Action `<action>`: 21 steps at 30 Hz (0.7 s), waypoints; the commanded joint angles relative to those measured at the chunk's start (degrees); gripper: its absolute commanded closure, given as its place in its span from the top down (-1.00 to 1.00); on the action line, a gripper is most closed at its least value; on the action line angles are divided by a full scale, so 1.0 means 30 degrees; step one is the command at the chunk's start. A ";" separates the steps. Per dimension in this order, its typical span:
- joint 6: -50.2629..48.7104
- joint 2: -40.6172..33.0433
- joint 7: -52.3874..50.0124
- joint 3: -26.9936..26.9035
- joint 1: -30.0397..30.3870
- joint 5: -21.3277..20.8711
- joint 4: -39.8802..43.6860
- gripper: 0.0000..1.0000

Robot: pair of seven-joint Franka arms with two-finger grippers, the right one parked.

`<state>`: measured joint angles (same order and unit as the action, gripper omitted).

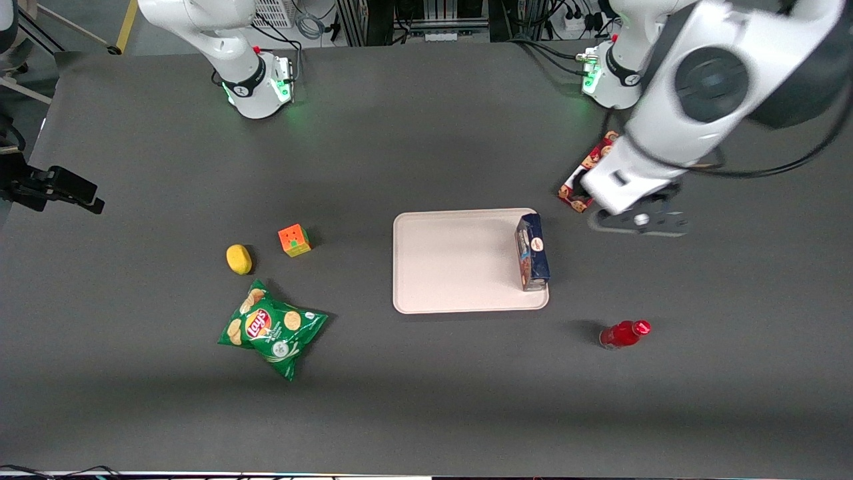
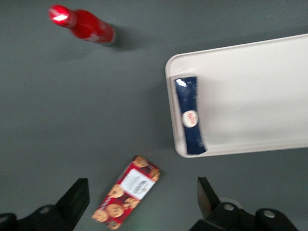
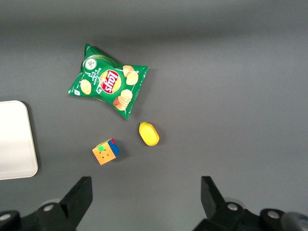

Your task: Place cookie box on tray

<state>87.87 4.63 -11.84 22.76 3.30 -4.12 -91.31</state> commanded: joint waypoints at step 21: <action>0.2557 -0.4707 0.3772 -0.3867 -0.0104 0.2075 -0.5246 1.00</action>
<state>94.22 -6.35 -1.11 11.87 3.53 -0.08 -104.60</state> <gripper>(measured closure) 0.000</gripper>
